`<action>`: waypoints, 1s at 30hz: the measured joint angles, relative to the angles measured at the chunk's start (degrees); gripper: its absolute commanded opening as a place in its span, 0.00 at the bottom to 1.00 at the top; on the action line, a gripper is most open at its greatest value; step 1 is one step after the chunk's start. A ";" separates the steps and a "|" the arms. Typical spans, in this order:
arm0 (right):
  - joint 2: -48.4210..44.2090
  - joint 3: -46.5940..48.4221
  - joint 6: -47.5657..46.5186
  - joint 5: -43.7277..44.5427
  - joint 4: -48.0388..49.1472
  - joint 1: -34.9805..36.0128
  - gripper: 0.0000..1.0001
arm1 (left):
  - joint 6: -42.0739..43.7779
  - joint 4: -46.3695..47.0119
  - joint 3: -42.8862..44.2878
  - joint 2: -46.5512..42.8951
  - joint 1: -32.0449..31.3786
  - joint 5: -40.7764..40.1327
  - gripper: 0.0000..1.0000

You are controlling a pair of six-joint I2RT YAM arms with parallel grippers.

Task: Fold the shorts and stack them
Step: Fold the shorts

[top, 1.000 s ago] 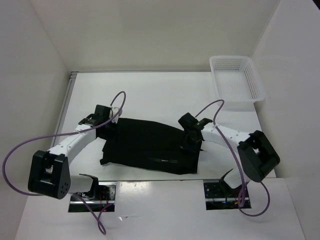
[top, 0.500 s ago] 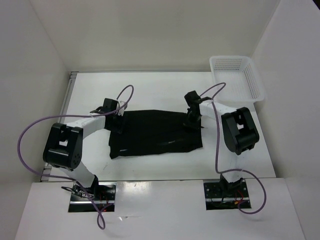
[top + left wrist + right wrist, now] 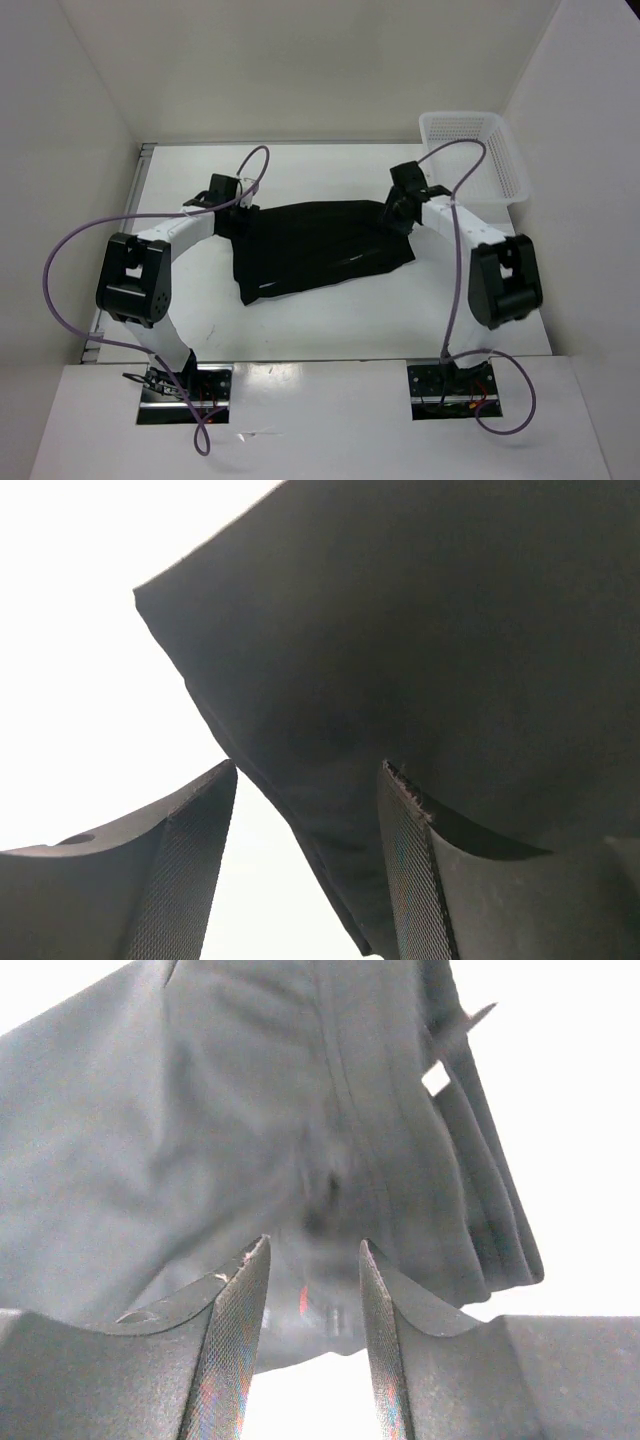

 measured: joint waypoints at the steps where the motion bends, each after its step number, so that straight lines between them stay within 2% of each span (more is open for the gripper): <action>1: -3.34 -2.14 0.72 -0.07 0.26 -0.09 0.47 | 0.02 -0.46 0.00 0.00 0.00 0.15 0.66; 6: -12.35 -8.28 4.98 -0.85 1.22 -2.91 0.49 | 0.00 -1.14 -0.04 0.00 0.00 -0.72 0.67; 12: -10.43 -13.00 7.37 -2.49 3.13 -7.56 0.61 | 0.00 0.96 0.26 0.00 0.00 -3.26 0.70; 18: -8.35 -13.33 7.43 -4.61 5.11 -7.61 0.62 | 0.02 1.68 3.19 0.98 1.55 -4.15 0.70; 22: -6.47 -13.38 7.41 -6.14 5.84 -7.61 0.44 | 0.00 2.54 4.55 4.13 2.82 -4.09 0.70; 23: -5.99 -13.49 7.30 -6.45 5.88 -7.61 0.35 | 0.00 2.49 4.74 5.14 2.93 -4.07 0.69; 25: -5.55 -14.12 7.28 -6.95 6.03 -7.61 0.26 | 0.02 2.32 5.09 7.48 2.93 -3.87 0.56; 26: -5.49 -14.47 7.32 -7.23 5.95 -7.74 0.21 | -0.13 2.23 5.25 8.59 2.97 -3.80 0.34; 27: -5.49 -14.82 7.28 -7.65 5.90 -7.85 0.10 | -0.52 2.19 5.49 9.57 2.97 -2.51 0.22; 28: -5.49 -14.95 7.10 -8.13 5.75 -8.02 0.05 | -0.33 2.34 5.84 9.68 2.86 -2.69 0.14; 30: -5.53 -14.97 6.93 -9.07 5.51 -8.44 0.00 | 0.02 2.71 6.03 9.68 2.78 -2.73 0.12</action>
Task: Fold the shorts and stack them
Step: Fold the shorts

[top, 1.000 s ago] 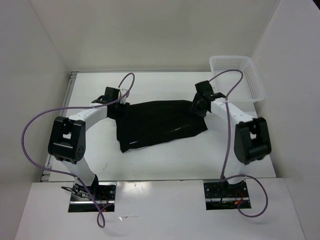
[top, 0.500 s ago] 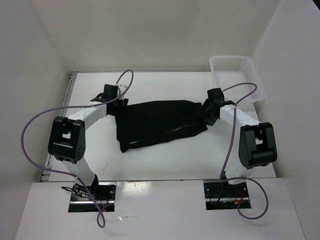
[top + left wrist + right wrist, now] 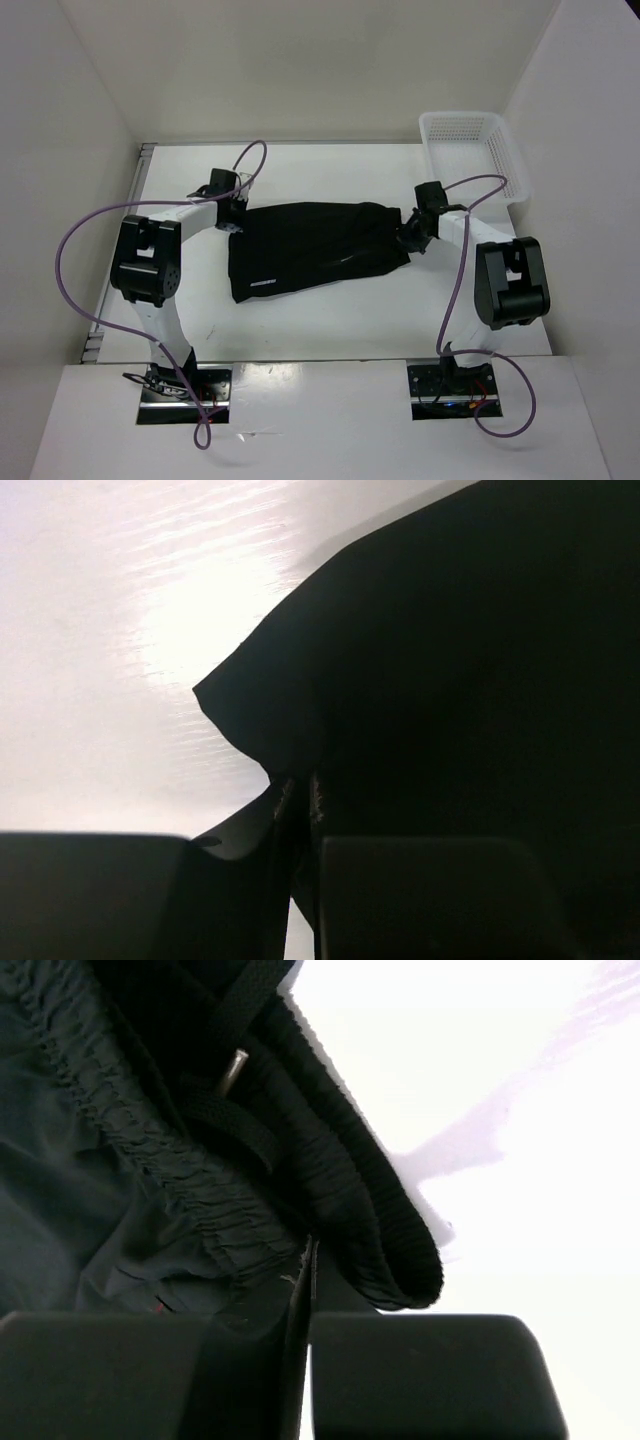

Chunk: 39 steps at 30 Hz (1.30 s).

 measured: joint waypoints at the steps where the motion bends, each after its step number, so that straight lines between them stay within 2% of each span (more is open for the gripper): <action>1: -0.22 0.00 -0.11 -0.31 -0.15 -0.33 0.00 | -0.02 -0.02 0.00 0.00 0.09 -0.13 0.12; 11: -8.61 -0.55 -3.50 -2.56 -3.43 -7.76 0.00 | -0.02 0.66 -0.02 0.35 0.20 -1.40 0.10; 12: -8.90 -1.14 -3.78 -3.19 -3.37 -8.04 0.02 | -0.02 0.70 -0.02 0.35 0.20 -1.40 0.11; 13: -8.92 -1.73 -3.91 -3.96 -3.41 -8.04 0.27 | -0.02 0.70 -0.02 0.35 0.20 -1.40 0.13; 14: -8.87 -2.38 -3.69 -5.16 -3.32 -8.00 0.37 | -0.02 0.70 -0.02 0.35 0.20 -1.38 0.13; 16: -8.87 -4.00 -3.85 -8.07 -2.80 -8.00 0.50 | -0.02 0.70 -0.02 0.35 0.20 -1.38 0.15; 17: -8.87 -4.42 -3.80 -9.20 -2.67 -8.00 0.52 | 0.00 0.70 -0.02 0.35 0.20 -1.38 0.17; 22: -8.83 -4.81 -3.98 -12.90 -0.33 -6.69 0.52 | 0.00 0.70 -0.02 0.35 0.20 -1.38 0.23; 29: -4.28 -4.33 -3.93 -14.34 2.16 -2.49 0.53 | 0.00 0.68 -0.02 0.35 0.20 -1.33 0.25; 35: -1.05 -3.87 -3.72 -13.51 2.25 -2.10 0.54 | 0.00 0.66 -0.02 0.35 0.24 -1.27 0.25; 39: -1.05 -3.06 -3.76 -11.96 2.25 -2.10 0.59 | 0.00 0.66 -0.02 0.35 0.26 -1.09 0.25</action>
